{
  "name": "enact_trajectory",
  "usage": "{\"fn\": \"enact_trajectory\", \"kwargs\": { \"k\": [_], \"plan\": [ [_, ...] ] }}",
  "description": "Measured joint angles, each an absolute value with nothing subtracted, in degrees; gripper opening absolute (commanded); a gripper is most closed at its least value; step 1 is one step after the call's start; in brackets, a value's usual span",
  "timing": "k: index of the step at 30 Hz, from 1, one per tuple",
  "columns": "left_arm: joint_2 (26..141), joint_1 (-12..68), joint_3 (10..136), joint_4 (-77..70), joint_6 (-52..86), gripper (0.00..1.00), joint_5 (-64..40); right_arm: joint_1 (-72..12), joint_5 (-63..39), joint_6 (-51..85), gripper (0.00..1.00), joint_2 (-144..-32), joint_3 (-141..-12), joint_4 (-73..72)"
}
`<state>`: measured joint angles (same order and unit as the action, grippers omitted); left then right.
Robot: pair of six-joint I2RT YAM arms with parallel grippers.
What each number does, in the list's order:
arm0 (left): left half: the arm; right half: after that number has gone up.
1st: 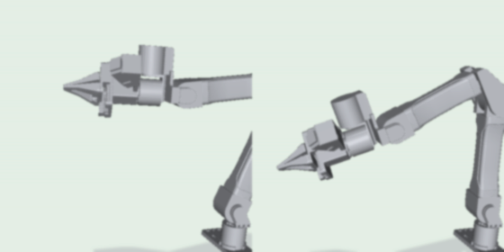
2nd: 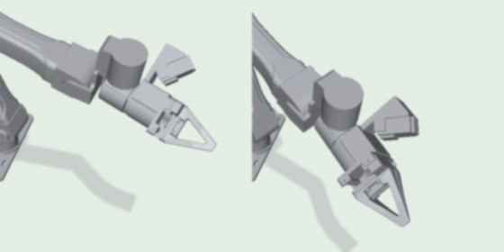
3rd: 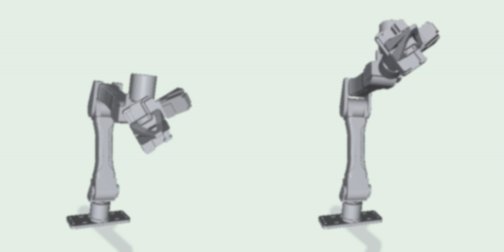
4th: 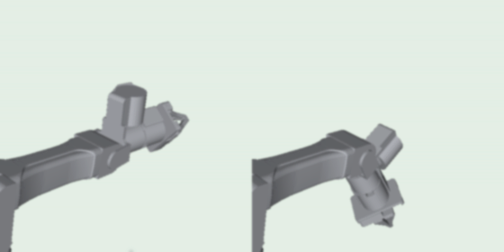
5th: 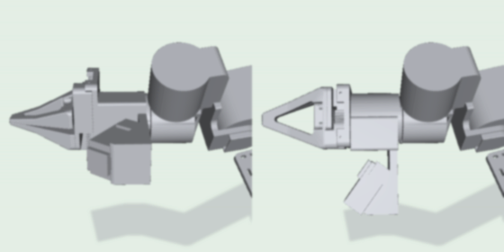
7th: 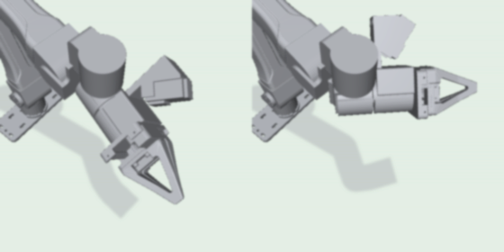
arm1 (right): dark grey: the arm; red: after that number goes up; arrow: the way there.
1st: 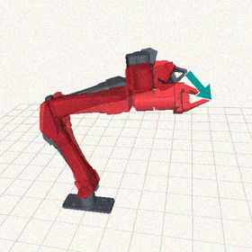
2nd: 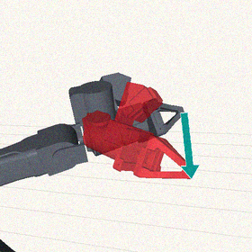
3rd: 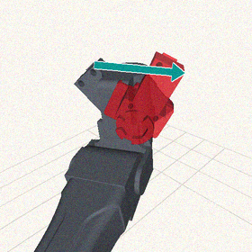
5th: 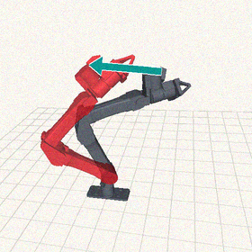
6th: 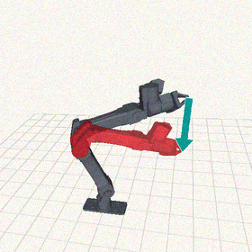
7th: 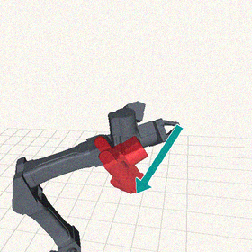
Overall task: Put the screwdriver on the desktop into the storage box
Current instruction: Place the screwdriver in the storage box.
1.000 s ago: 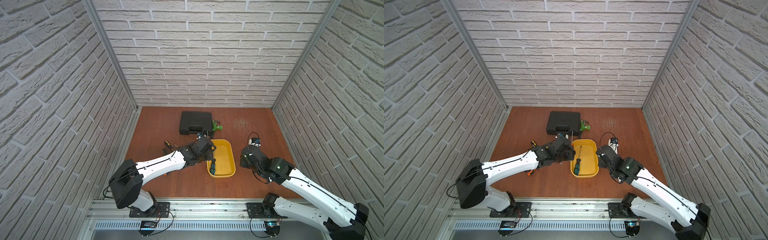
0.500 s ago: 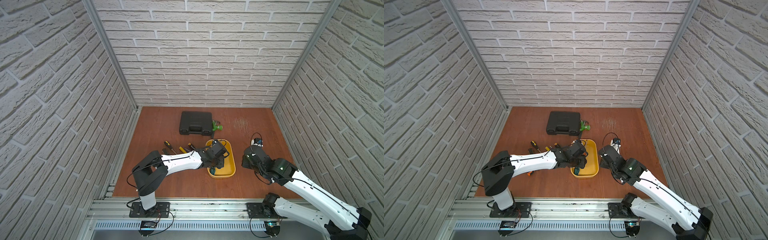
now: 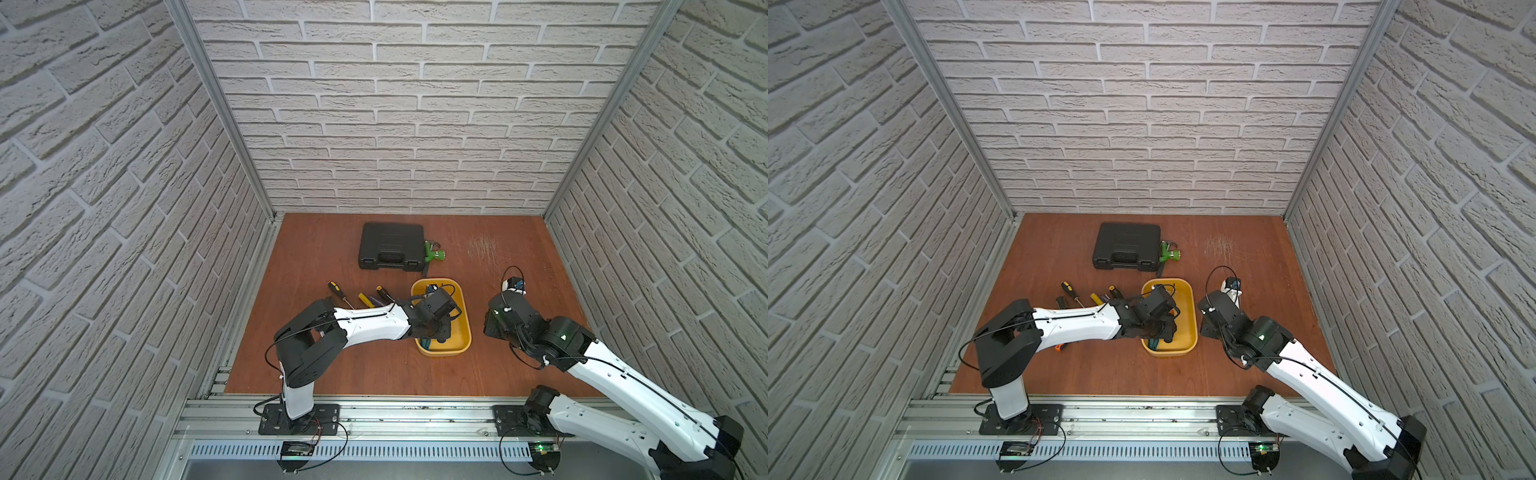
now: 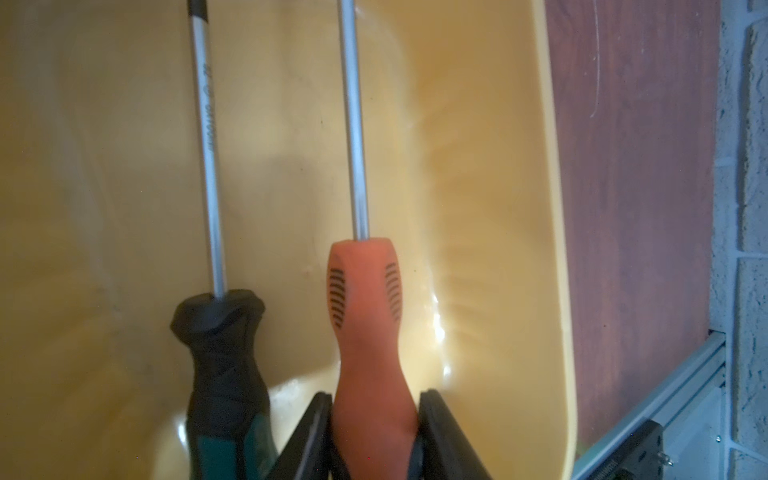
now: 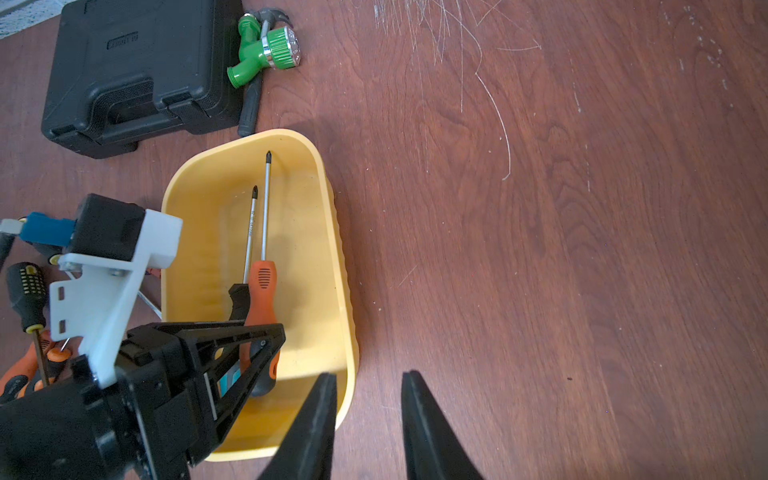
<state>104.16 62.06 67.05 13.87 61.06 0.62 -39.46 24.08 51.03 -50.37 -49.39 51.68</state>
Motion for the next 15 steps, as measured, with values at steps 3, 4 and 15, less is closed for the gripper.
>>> {"fn": "enact_trajectory", "kwargs": {
  "k": [3,4,15],
  "plan": [
    [103.61,63.4,67.02,14.31,61.71,0.0,1.52,-39.46,24.05,51.03,0.33,-50.41,-49.39,51.68],
    [103.35,63.77,67.02,14.46,61.78,0.0,1.78,-39.46,24.01,51.03,0.32,-50.52,-49.39,51.66],
    [102.98,63.86,67.02,14.66,62.65,0.51,3.49,-39.44,23.14,51.0,0.37,-51.2,-49.39,51.68]
  ]
}}
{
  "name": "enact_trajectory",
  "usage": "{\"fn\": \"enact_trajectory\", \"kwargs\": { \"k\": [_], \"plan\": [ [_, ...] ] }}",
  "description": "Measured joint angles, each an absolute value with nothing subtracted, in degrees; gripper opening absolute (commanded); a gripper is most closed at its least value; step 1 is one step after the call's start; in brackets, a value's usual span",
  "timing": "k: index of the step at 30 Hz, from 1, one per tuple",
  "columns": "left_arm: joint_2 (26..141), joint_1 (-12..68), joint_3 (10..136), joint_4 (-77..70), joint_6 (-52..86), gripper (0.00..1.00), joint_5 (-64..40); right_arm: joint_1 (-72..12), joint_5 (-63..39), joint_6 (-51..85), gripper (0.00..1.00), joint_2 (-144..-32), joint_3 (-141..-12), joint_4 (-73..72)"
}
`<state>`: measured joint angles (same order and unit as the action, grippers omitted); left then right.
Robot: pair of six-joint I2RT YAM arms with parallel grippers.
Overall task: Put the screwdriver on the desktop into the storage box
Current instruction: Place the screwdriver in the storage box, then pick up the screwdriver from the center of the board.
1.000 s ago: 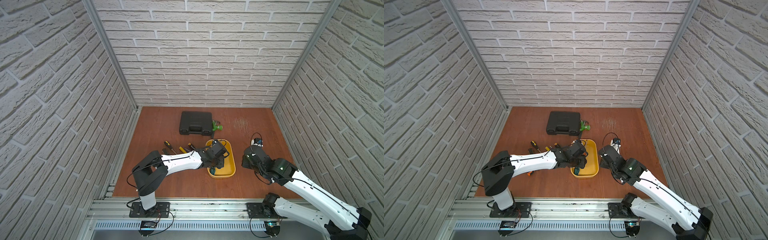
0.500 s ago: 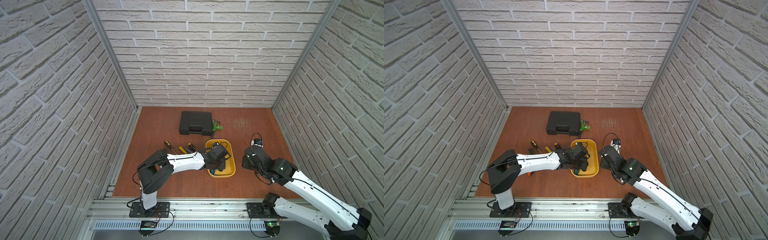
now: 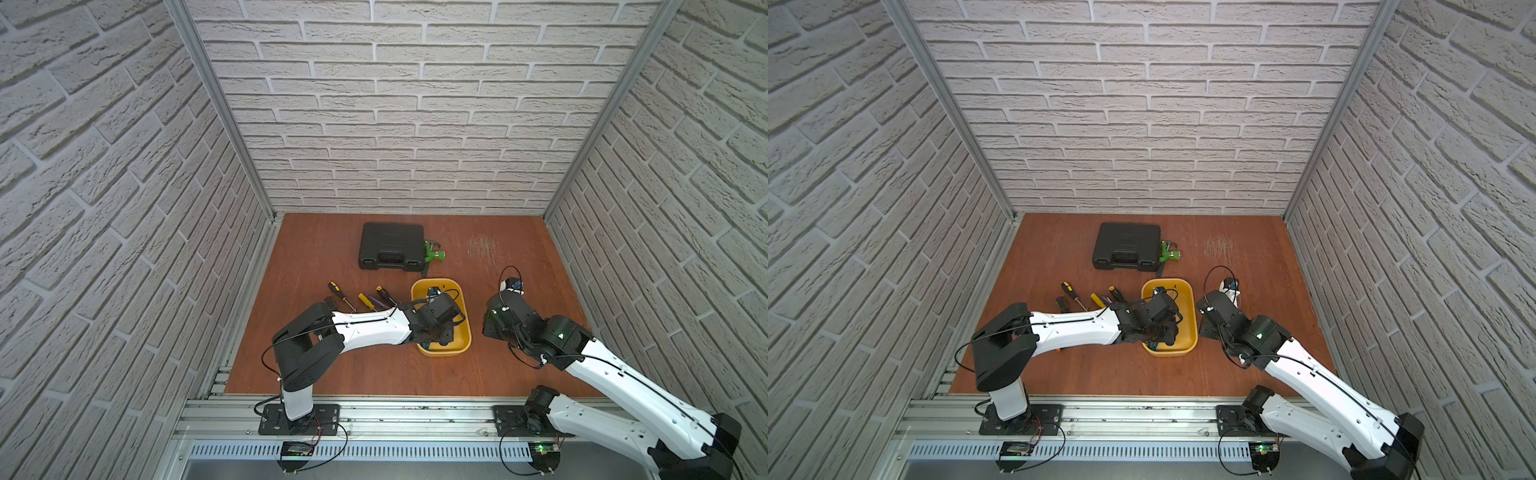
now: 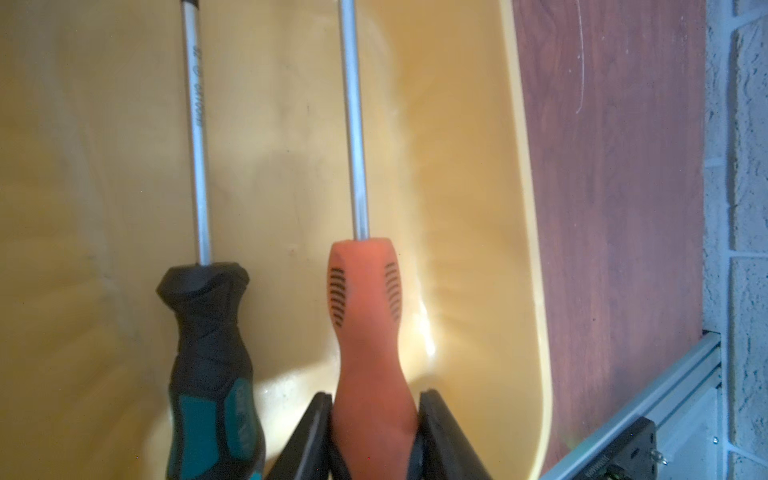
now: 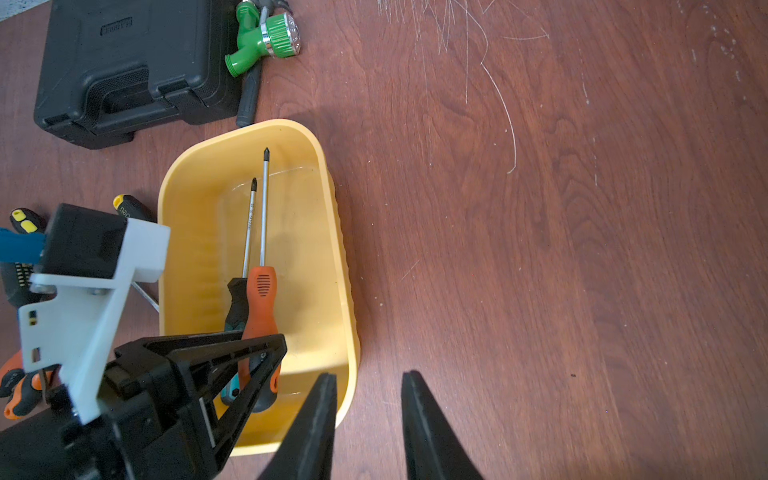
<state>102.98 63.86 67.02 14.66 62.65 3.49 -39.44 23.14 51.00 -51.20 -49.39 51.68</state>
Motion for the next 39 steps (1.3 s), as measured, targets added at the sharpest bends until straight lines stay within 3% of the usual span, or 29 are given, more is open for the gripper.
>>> {"fn": "enact_trajectory", "kwargs": {
  "k": [6,12,16,25,39],
  "plan": [
    [101.84,64.05,67.13,15.77,61.41,0.64,5.74,-39.42,22.59,50.48,0.49,-50.78,-49.39,51.48],
    [94.98,64.2,67.16,18.98,58.54,0.59,9.19,-39.38,20.1,48.47,0.5,-51.16,-49.56,49.67],
    [85.27,63.26,66.28,23.09,56.18,0.56,14.06,-39.38,15.79,44.62,0.45,-55.2,-52.8,47.99],
    [57.1,48.03,50.17,32.86,55.77,0.53,22.39,-45.63,9.87,36.73,0.39,-77.87,-73.1,42.35],
    [49.54,43.27,39.99,38.28,58.04,0.49,21.52,-48.73,6.5,32.16,0.37,-113.49,-95.13,39.86]
  ]
}}
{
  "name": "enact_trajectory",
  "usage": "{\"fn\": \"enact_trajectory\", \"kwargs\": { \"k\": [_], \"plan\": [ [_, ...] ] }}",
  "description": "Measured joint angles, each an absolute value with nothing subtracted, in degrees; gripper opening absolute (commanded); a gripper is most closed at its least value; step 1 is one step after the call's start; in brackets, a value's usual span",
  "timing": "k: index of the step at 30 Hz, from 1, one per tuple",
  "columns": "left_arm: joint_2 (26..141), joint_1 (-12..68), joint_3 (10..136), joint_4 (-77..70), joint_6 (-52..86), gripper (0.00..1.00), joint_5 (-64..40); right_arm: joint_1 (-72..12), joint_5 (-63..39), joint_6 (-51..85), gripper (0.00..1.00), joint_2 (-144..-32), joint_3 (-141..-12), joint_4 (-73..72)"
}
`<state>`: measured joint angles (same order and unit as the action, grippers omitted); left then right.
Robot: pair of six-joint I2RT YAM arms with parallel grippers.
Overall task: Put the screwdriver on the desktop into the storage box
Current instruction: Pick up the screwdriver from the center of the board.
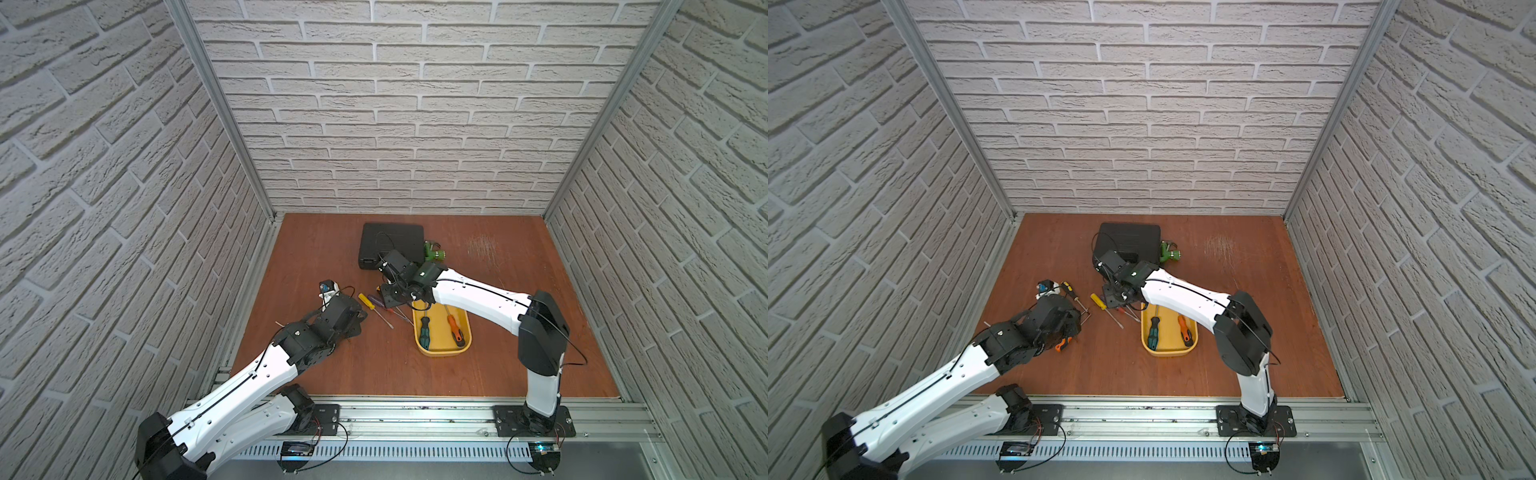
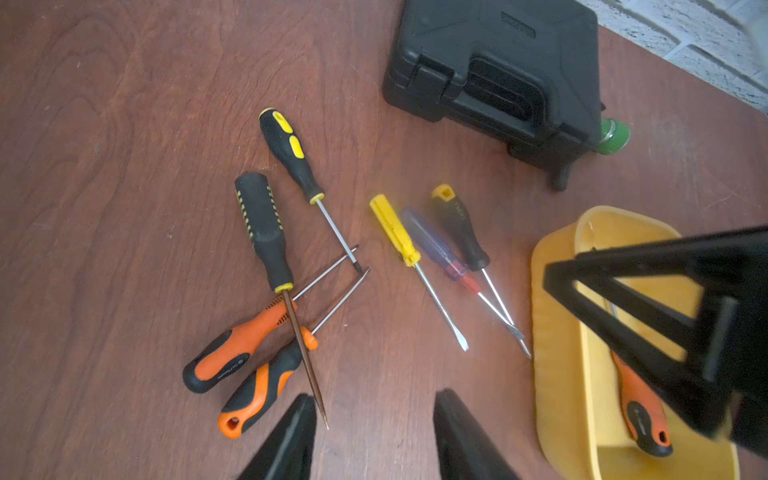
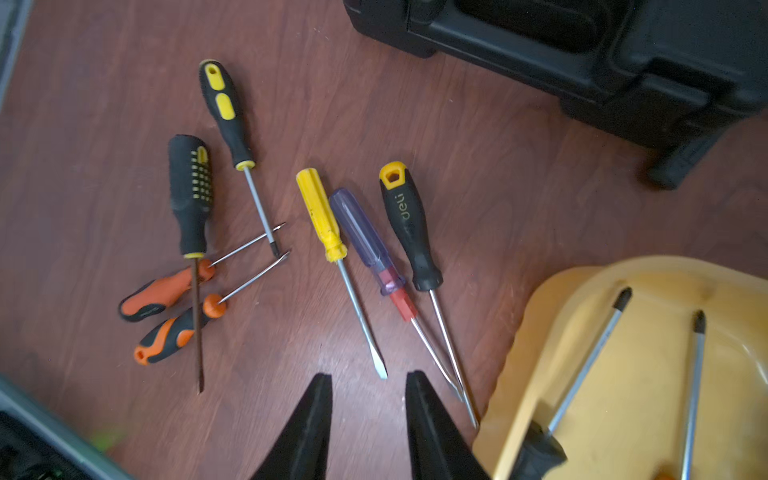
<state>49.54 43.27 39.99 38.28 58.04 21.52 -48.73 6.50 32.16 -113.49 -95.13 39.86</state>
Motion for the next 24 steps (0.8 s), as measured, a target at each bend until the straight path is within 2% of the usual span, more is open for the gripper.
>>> {"fn": "enact_trajectory", "kwargs": {
  "k": [8,24],
  "plan": [
    [49.84,43.03,34.83,37.23,60.88,0.48,19.38,-46.72,6.13,30.35,0.38,-124.97,-101.54,42.37],
    [50.94,43.03,33.65,34.59,63.16,0.48,17.47,-44.69,5.96,29.34,0.38,-130.02,-106.76,44.47]
  ]
}}
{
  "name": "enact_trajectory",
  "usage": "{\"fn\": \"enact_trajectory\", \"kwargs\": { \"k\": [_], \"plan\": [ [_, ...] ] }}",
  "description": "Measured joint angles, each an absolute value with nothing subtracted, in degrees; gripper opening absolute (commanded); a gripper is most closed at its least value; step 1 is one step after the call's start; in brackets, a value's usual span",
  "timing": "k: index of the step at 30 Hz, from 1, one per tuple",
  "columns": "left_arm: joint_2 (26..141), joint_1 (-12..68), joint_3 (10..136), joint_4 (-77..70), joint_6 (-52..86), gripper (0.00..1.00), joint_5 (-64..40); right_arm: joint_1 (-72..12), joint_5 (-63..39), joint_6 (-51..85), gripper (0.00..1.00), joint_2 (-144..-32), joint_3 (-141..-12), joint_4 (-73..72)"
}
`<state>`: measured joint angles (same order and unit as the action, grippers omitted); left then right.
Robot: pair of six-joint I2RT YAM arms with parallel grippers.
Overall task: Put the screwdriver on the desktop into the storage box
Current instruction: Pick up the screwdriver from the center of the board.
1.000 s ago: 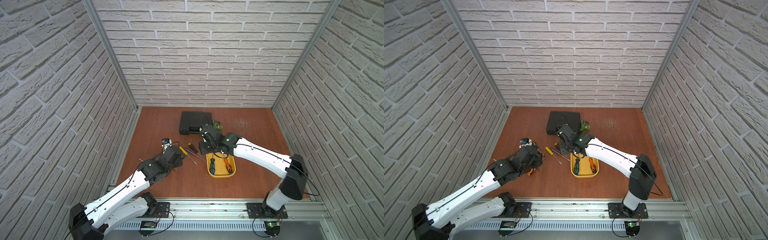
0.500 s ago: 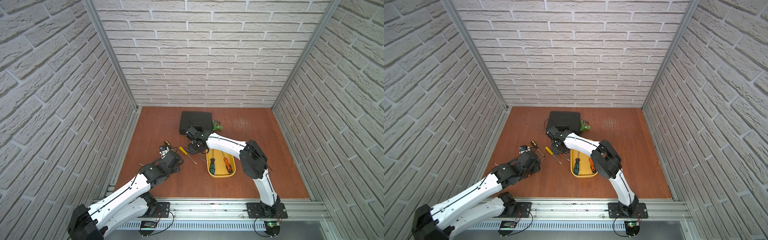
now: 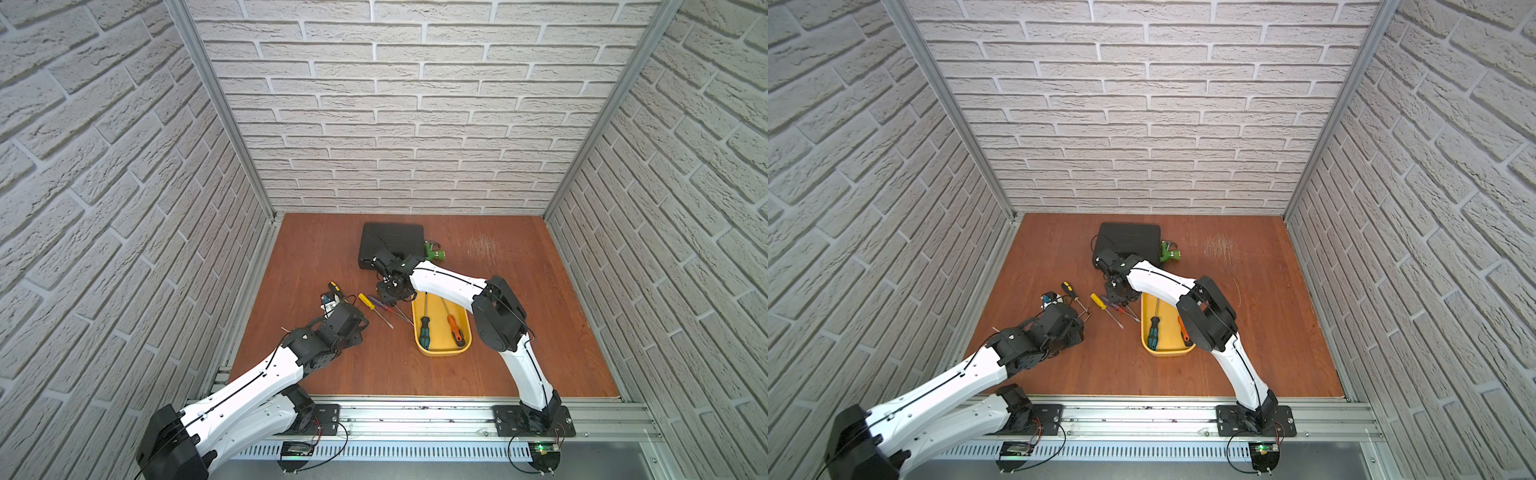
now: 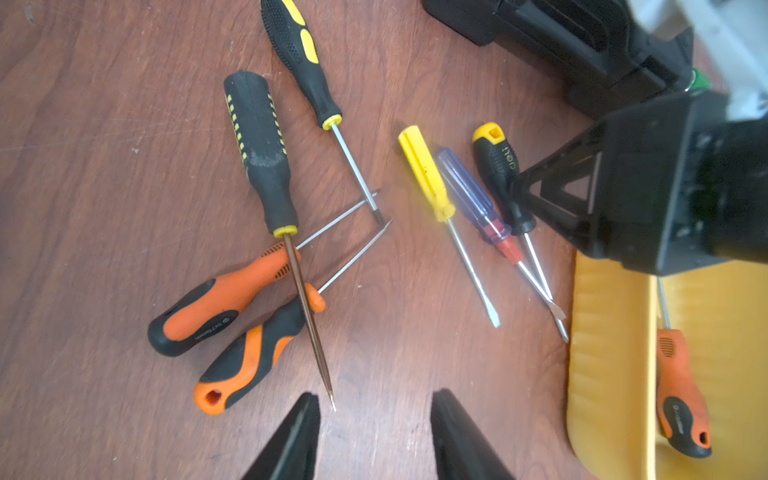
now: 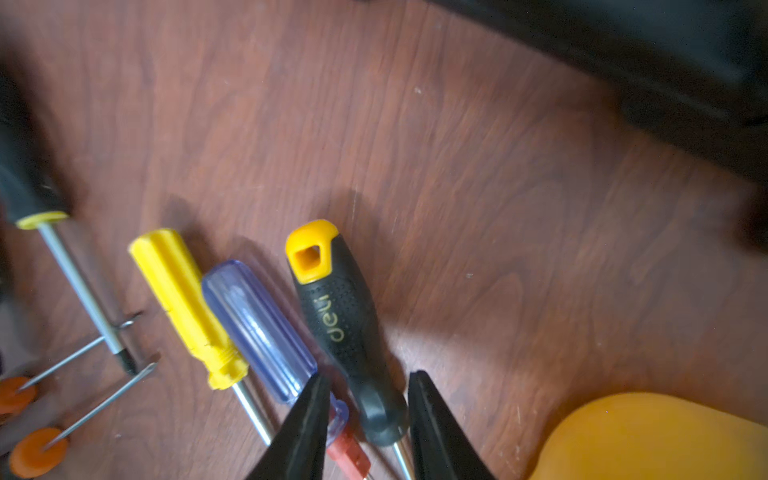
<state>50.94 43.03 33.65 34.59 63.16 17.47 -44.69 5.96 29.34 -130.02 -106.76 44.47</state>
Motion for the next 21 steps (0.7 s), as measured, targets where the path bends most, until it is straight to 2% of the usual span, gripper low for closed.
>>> {"fn": "enact_trajectory", "kwargs": {
  "k": [12,21],
  "plan": [
    [50.87,43.03,32.97,34.35,64.14,0.48,16.82,-44.66,5.72,29.1,0.32,-132.79,-108.12,46.11],
    [50.59,43.03,32.95,34.33,64.18,0.49,16.8,-44.75,5.69,29.02,0.19,-132.79,-108.12,46.09]
  ]
}}
